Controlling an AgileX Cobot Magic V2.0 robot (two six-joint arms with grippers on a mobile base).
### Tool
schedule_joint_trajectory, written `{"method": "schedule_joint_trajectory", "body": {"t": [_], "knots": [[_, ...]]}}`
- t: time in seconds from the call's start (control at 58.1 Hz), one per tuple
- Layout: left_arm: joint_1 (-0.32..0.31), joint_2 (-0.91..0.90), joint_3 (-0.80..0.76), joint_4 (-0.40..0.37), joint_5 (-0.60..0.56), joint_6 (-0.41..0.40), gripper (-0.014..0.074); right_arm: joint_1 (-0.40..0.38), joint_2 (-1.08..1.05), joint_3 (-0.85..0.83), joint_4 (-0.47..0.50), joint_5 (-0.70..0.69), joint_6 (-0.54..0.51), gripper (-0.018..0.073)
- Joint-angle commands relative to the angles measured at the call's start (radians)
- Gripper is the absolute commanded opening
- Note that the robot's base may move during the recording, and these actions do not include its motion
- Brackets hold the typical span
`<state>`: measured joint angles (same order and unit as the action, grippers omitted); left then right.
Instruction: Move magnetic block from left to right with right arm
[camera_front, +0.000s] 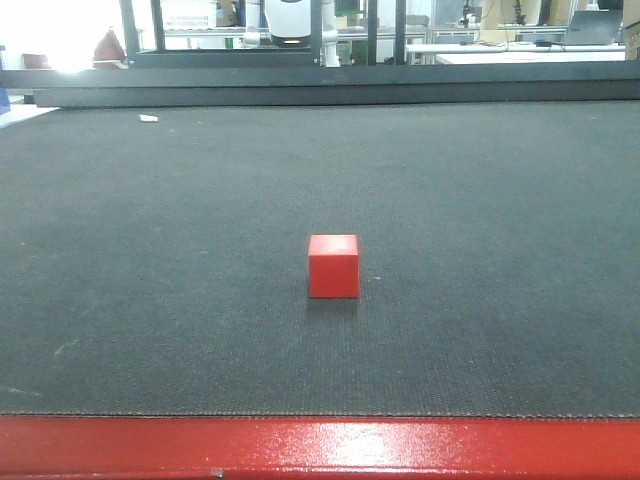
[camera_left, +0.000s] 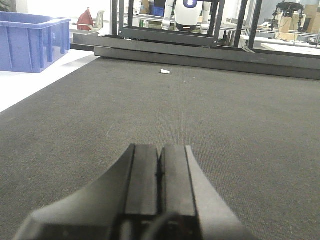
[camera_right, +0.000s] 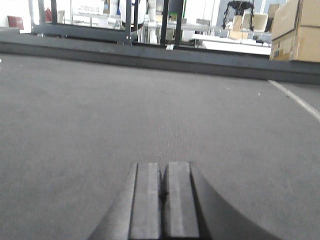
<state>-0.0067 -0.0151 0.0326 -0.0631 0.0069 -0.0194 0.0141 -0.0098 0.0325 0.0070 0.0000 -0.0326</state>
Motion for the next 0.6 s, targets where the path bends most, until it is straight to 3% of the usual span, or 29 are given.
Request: {"method": "schedule_joint_trajectory", "body": {"t": [0.0, 0.103, 0.344, 0.585], "knots": [[-0.007, -0.007, 0.007, -0.007, -0.095, -0.004, -0.0117, -0.003, -0.022, -0.002, -0.007, -0.155, -0.004, 0.0054], [-0.007, -0.007, 0.007, -0.007, -0.095, -0.004, -0.0117, -0.002, -0.021, -0.044, -0.007, -0.152, -0.004, 0.0054], [-0.007, -0.007, 0.007, -0.007, -0.095, -0.004, -0.0117, -0.002, 0.053, -0.271, -0.061, 0.064, -0.004, 0.0054], [-0.007, -0.007, 0.007, -0.007, -0.095, -0.004, -0.0117, -0.002, 0.274, -0.478, -0.088, 0.3, -0.004, 0.0054]]}}
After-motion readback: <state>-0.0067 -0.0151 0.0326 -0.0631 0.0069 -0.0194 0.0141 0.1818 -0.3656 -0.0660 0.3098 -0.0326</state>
